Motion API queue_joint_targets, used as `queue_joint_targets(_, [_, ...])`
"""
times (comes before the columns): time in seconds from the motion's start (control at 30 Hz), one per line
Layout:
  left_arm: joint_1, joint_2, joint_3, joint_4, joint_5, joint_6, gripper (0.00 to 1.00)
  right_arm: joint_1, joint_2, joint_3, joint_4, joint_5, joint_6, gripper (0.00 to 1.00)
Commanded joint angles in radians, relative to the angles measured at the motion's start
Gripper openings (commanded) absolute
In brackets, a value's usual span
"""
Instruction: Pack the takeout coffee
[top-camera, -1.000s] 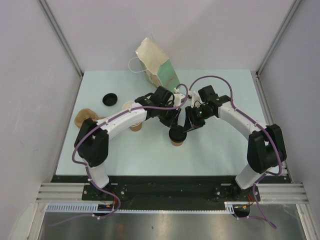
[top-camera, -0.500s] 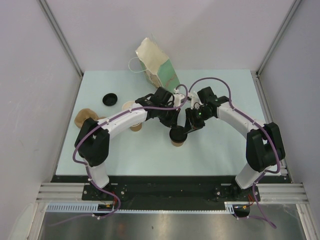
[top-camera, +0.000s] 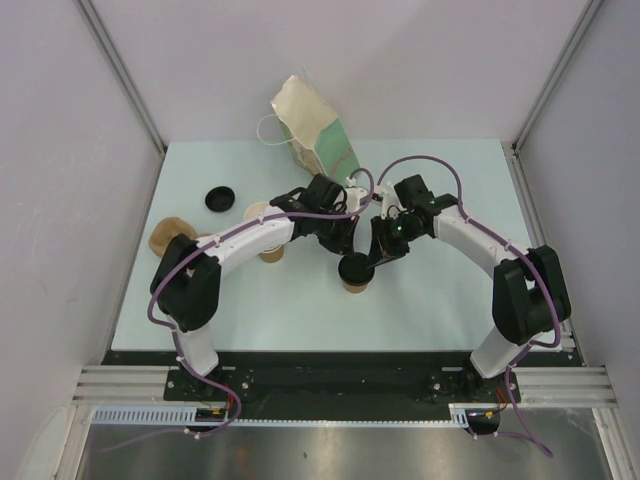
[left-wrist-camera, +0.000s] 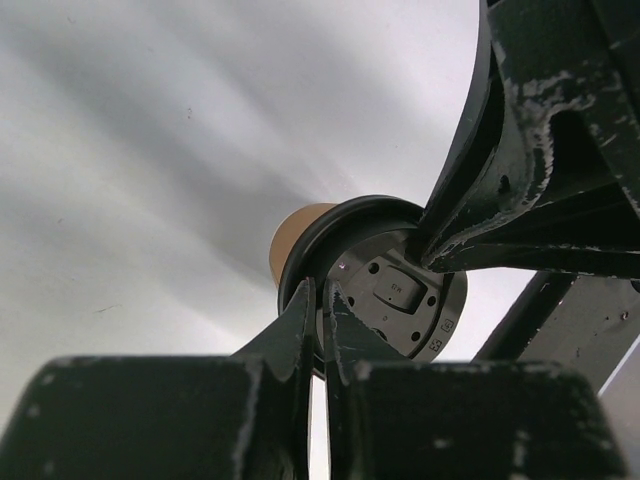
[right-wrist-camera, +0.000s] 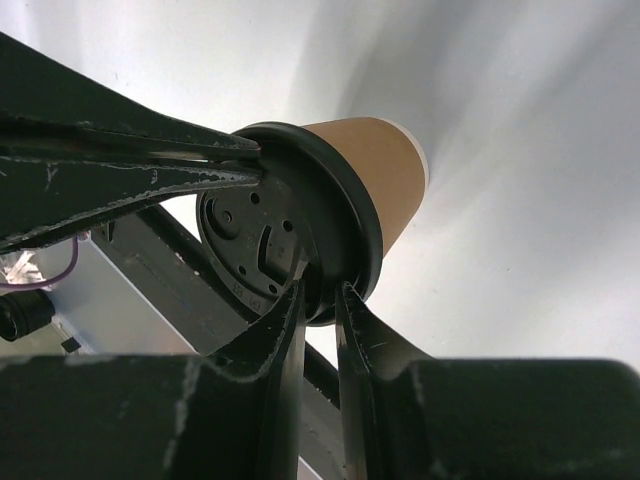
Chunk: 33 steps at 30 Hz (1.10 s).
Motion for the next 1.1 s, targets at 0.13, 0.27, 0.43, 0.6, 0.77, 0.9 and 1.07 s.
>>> queue_joint_targets(0.13, [-0.018,0.104,-0.056,-0.062,-0.028,-0.003,0.04,0.026,0.031,-0.048,0.016,0.059,-0.015,0.20])
queue_joint_targets(0.27, [-0.010,0.060,-0.039,-0.053,0.006,-0.006,0.08,0.025,0.020,-0.045,0.024,0.036,-0.014,0.20])
queue_joint_targets(0.43, [-0.004,-0.026,0.018,-0.044,0.042,-0.007,0.19,0.012,-0.041,-0.038,0.050,-0.025,-0.004,0.24])
queue_joint_targets(0.6, [-0.004,-0.084,0.087,-0.072,0.039,-0.013,0.28,0.002,-0.089,-0.010,0.044,-0.062,-0.003,0.29])
queue_joint_targets(0.77, [-0.004,-0.120,0.063,-0.096,0.044,-0.036,0.36,0.002,-0.126,-0.002,0.024,-0.073,-0.007,0.34])
queue_joint_targets(0.9, [-0.004,-0.152,0.004,-0.107,0.036,-0.049,0.42,-0.001,-0.129,-0.002,0.007,-0.071,-0.015,0.34])
queue_joint_targets(1.07, [-0.007,-0.183,-0.098,-0.090,0.055,-0.050,0.47,0.011,-0.100,-0.004,-0.010,-0.070,-0.024,0.34])
